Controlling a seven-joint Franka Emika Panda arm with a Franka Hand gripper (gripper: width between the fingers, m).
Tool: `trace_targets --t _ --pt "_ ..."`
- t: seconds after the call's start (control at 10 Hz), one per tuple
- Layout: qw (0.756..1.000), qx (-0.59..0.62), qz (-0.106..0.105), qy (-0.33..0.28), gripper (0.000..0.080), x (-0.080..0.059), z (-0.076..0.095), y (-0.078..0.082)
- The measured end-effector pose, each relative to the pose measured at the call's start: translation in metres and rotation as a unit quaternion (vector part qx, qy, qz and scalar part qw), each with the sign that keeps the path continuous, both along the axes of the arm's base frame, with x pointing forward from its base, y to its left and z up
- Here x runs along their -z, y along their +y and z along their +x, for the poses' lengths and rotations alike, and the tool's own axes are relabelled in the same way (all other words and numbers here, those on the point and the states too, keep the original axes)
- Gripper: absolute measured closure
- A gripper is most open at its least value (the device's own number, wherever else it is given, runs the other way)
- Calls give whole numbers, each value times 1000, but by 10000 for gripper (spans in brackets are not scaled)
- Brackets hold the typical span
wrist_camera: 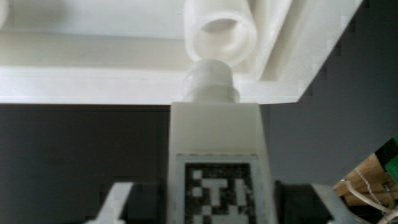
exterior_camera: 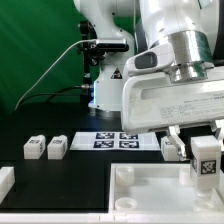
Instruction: Assemble one leg
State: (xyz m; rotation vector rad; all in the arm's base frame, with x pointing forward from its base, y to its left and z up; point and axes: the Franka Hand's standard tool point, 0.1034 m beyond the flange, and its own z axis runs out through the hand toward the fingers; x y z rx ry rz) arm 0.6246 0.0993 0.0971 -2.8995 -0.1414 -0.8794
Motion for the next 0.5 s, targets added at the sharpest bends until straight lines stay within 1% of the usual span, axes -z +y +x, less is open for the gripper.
trace_targets --t 0.1,0.5 --pt "1000 -3 0 4 509 6 -2 3" --pt "1000 -6 -1 14 509 17 -9 6"
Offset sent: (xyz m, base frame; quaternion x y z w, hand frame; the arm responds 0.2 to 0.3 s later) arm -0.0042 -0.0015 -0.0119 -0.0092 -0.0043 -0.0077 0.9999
